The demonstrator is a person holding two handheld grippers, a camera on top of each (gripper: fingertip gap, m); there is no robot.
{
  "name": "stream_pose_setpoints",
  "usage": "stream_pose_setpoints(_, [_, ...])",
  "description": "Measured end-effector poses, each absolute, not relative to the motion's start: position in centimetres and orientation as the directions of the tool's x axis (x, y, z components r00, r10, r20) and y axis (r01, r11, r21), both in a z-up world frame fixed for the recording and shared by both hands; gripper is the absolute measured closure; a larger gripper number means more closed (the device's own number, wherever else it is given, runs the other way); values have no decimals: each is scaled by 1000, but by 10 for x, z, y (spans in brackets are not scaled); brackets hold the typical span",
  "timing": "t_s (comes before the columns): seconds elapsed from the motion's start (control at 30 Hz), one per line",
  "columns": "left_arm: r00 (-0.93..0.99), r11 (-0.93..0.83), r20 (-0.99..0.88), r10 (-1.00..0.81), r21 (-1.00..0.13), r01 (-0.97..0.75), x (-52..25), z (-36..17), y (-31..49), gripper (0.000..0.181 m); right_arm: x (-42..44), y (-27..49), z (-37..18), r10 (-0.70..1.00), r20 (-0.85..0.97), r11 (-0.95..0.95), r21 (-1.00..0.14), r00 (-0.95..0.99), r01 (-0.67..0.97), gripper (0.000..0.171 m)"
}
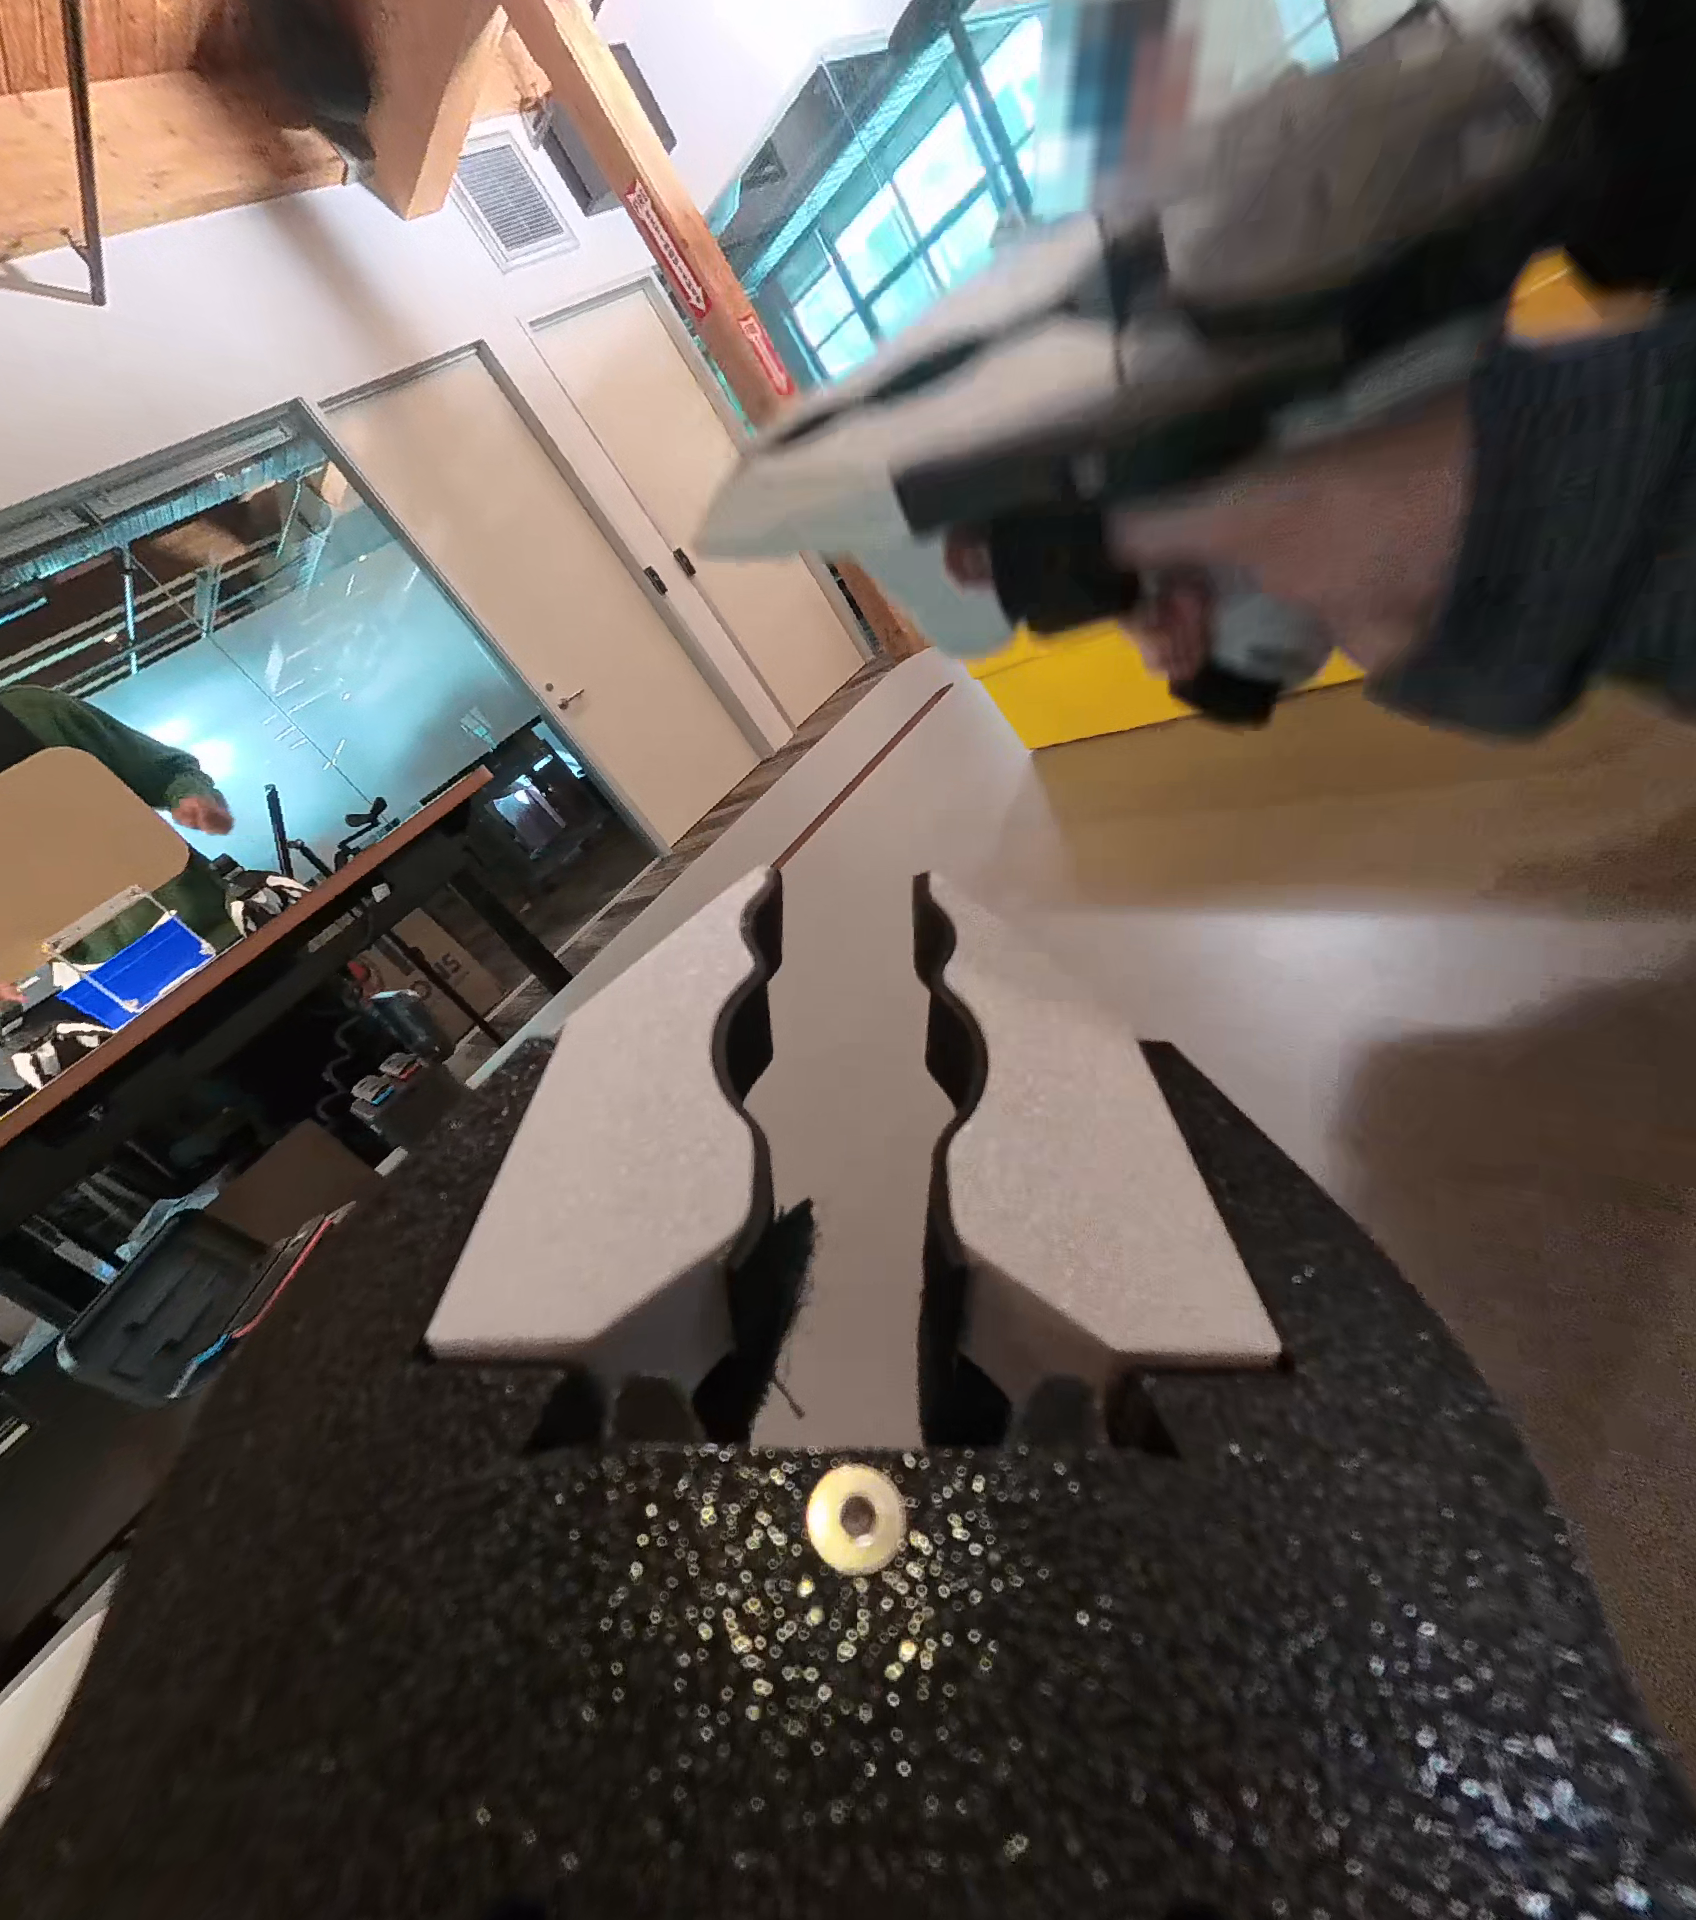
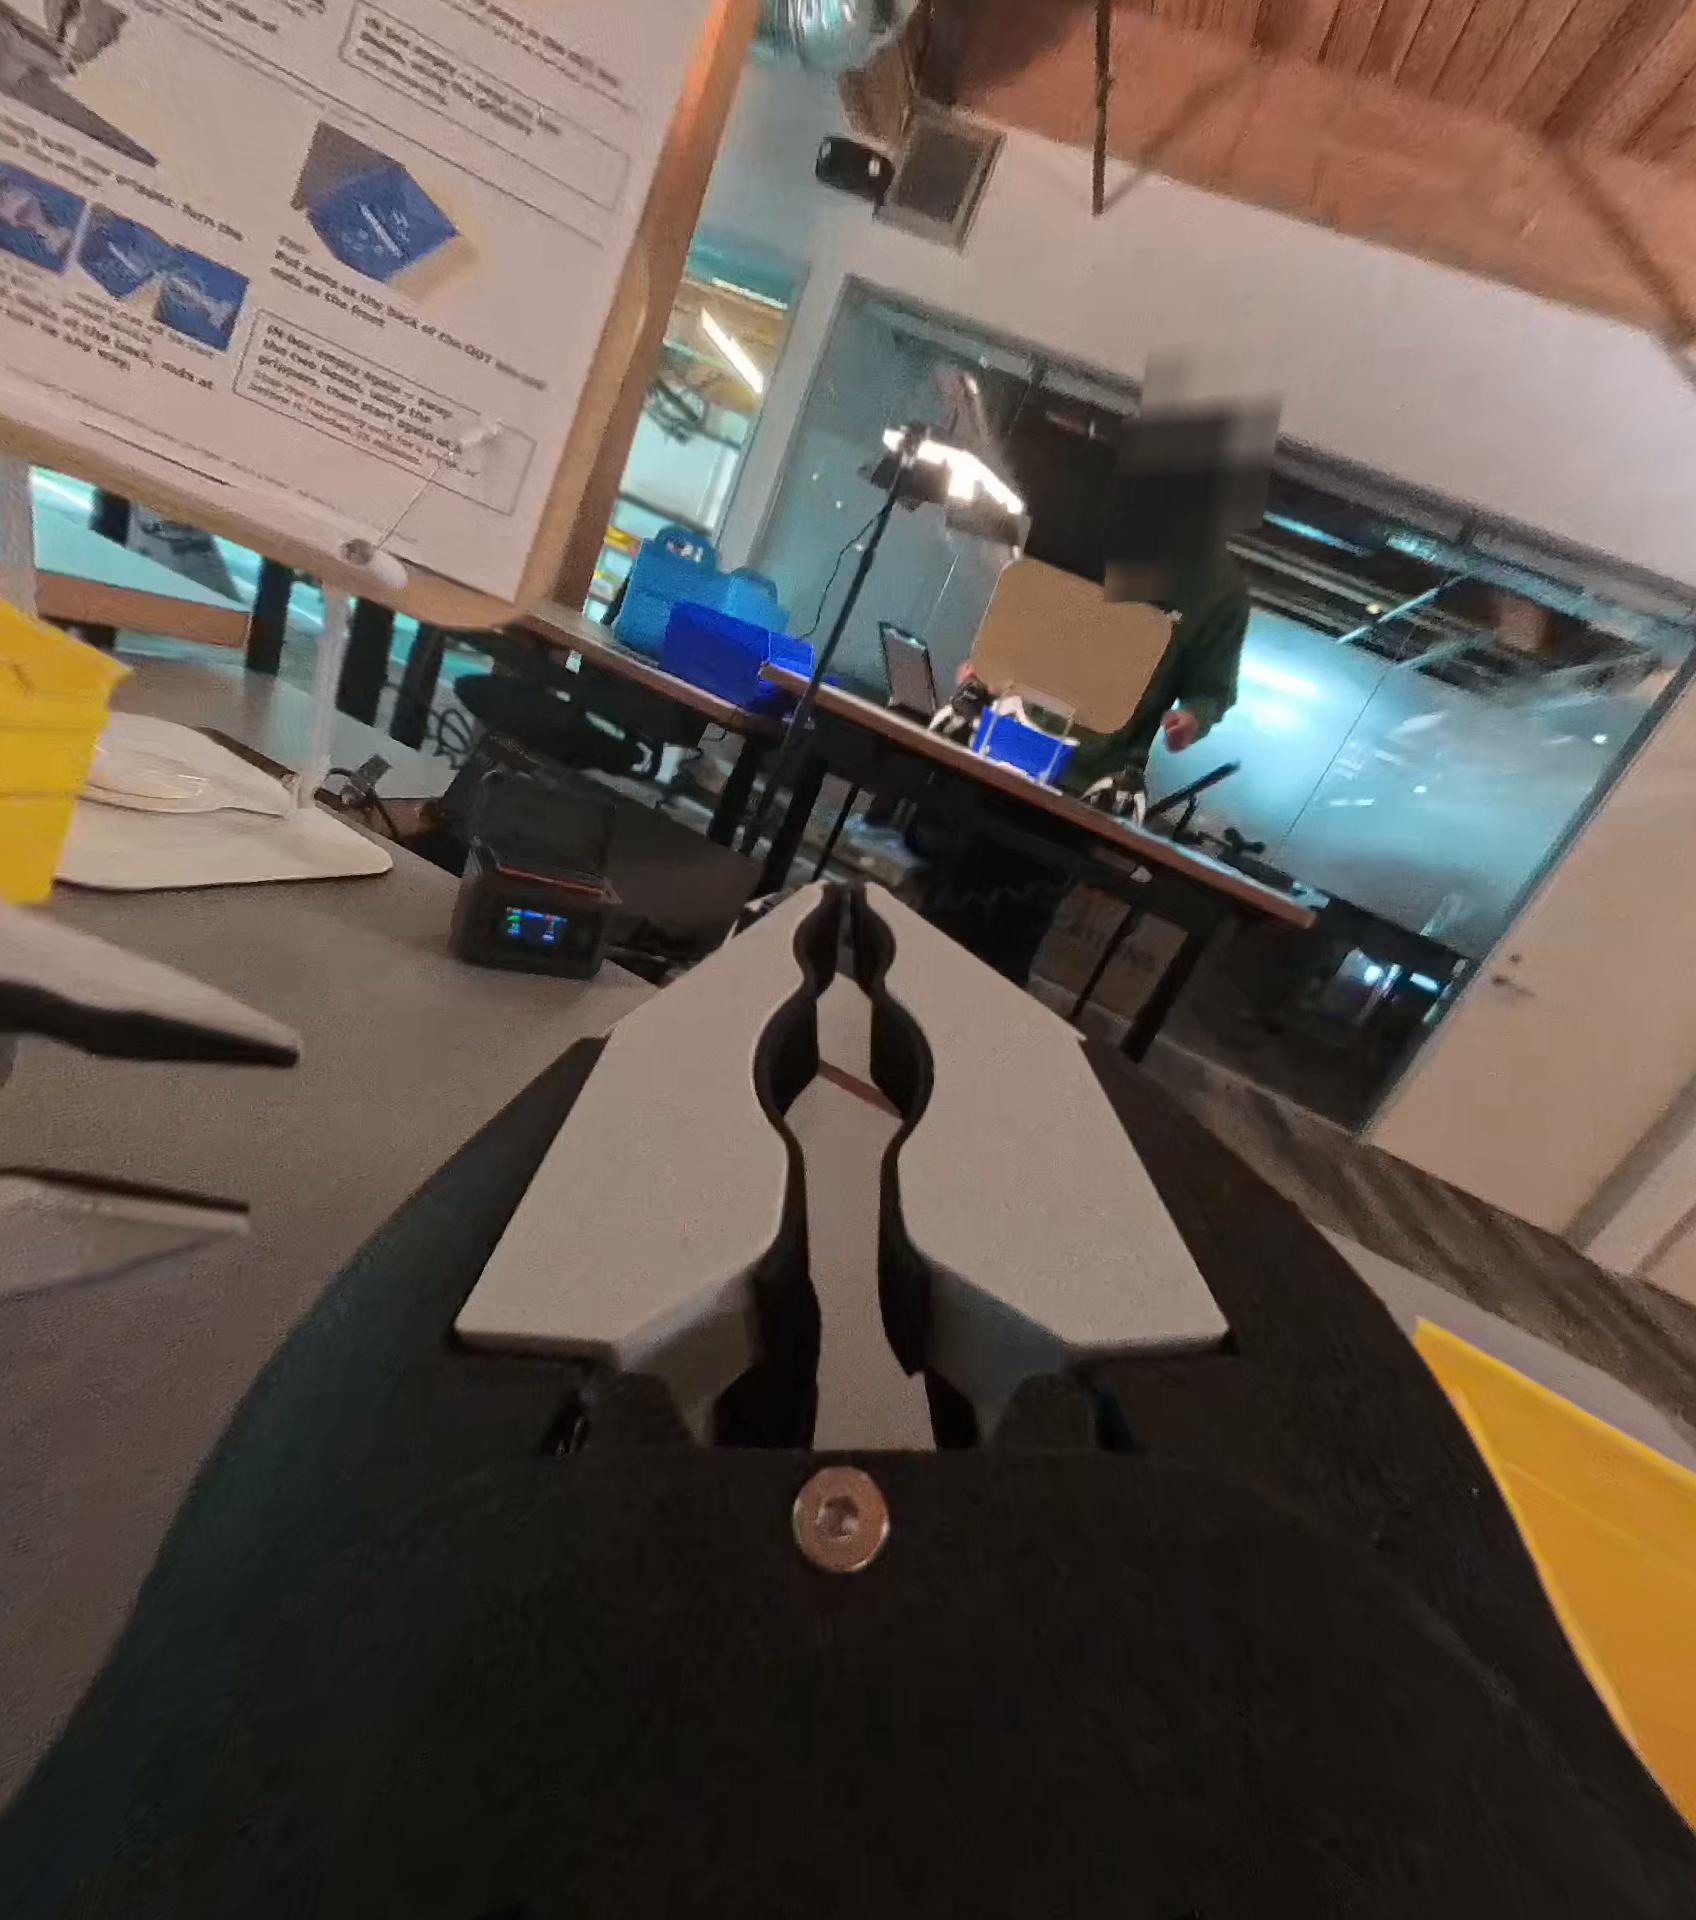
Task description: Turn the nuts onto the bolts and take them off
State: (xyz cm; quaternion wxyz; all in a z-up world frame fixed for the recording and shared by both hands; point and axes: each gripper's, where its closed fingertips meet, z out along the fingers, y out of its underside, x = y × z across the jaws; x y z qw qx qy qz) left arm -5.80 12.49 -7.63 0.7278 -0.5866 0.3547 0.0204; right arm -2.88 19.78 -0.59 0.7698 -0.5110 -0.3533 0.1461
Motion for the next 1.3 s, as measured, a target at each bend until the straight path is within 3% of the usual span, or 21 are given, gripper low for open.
stream_pose_setpoints(0.07, [751, 306, -540, -380, -840, -448, -60, -76, 125, 161, -36, 193, -30, 570, 387, 453, -884, 725, 116, 171])
stream_pose_setpoints(0.13, [757, 333, -561, -337, -822, -461, -65, -67, 123, 181, -48, 180, -52, 593, 458, 481, -861, 662, 165, 171])
stream_pose_setpoints(0.2, [762, 368, -574, -299, -806, -463, -66, -52, 117, 181, -50, 181, -62, 564, 532, 525, -821, 632, 223, 171])
stream_pose_setpoints(0.37, [843, 368, -464, -273, -860, -354, -73, 26, 72, 169, -50, 186, -64, 626, 457, 470, -868, 632, 161, 171])
stream_pose_setpoints(0.5, [890, 200, -432, -142, -894, -402, -153, 62, 30, 169, -57, 182, -67, 631, 488, 490, -853, 604, 177, 171])
stream_pose_setpoints(0.63, [947, -276, -309, -85, -906, -320, -261, 12, 9, 166, -57, 183, -68, 642, 475, 475, -863, 603, 174, 171])
stream_pose_setpoints(0.73, [971, -666, -223, -89, -711, -225, -305, -69, -22, 147, -57, 184, -68, 645, 467, 469, -867, 605, 169, 171])
stream_pose_setpoints(0.8, [978, -805, -168, -126, -559, -200, -312, -114, -45, 147, -57, 184, -69, 645, 473, 472, -864, 601, 174, 171])
stream_pose_setpoints(1.07, [985, -853, -77, -157, -491, -175, -309, -162, -50, 155, -60, 181, -70, 657, 482, 480, -860, 580, 172, 171])
stream_pose_setpoints(1.3, [997, -890, -14, -77, -449, -75, -310, -178, -47, 164, -61, 181, -69, 667, 472, 474, -866, 577, 161, 171])
